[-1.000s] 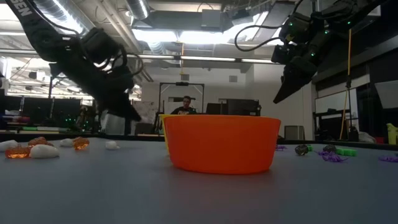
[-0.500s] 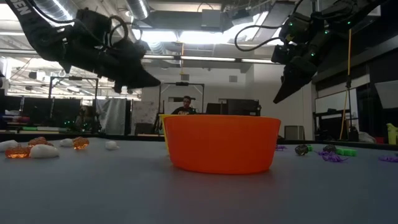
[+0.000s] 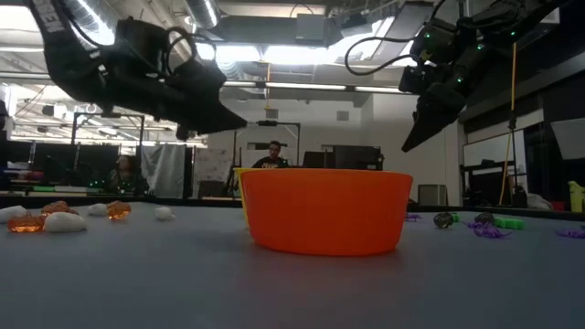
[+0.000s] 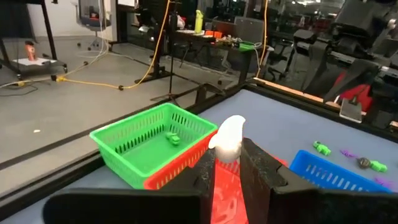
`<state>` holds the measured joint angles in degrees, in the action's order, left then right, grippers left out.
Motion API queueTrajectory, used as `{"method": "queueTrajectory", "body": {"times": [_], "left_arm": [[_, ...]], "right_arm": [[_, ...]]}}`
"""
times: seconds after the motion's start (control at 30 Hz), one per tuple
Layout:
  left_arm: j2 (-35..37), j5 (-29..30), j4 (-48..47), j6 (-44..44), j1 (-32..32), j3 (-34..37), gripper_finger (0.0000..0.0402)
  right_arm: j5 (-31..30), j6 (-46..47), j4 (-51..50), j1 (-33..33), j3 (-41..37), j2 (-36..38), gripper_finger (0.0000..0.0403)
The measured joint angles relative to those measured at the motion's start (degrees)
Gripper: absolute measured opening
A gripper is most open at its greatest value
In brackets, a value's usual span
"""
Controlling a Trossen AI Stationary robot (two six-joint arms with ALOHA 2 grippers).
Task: Sort Halloween decoration
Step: Put the white ghost toy into the red bin, then put the green skeleton toy into the green bin
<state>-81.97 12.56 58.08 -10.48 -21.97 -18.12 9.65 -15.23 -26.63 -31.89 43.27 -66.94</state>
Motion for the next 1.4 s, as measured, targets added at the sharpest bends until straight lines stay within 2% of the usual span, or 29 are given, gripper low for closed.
{"method": "queueTrajectory", "body": {"times": [0.27, 0.43, 0.6, 0.83, 0.93, 1.23, 1.4], "left_arm": [[-12.9, -1.5, 0.6, 0.4, 0.0, -7.8, 0.0037], [-18.3, -1.1, -0.2, 0.5, 0.0, -13.1, 0.0037], [-20.9, -0.9, -0.2, 0.5, 0.0, -15.9, 0.0037], [-20.9, -0.9, -0.7, 1.2, 0.0, -15.9, 0.0039], [-20.9, -0.9, -1.6, 2.3, 0.0, -15.9, 0.0057], [-20.9, -0.6, -2.2, 2.2, 0.0, -15.9, 0.0142], [-20.9, -0.6, -2.3, 2.0, 0.0, -15.9, 0.0167]], "right_arm": [[0.0, 0.0, 0.0, 0.0, 0.0, 0.0, 0.0166], [0.0, 0.0, 0.0, 0.0, 0.0, 0.0, 0.0166], [0.0, 0.0, 0.0, 0.0, 0.0, 0.0, 0.0166], [0.0, 0.0, 0.0, 0.0, 0.0, 0.0, 0.0166], [0.0, 0.0, 0.0, 0.0, 0.0, 0.0, 0.0166], [0.0, 0.0, 0.0, 0.0, 0.0, 0.0, 0.0166], [0.0, 0.0, 0.0, 0.0, 0.0, 0.0, 0.0166]]}}
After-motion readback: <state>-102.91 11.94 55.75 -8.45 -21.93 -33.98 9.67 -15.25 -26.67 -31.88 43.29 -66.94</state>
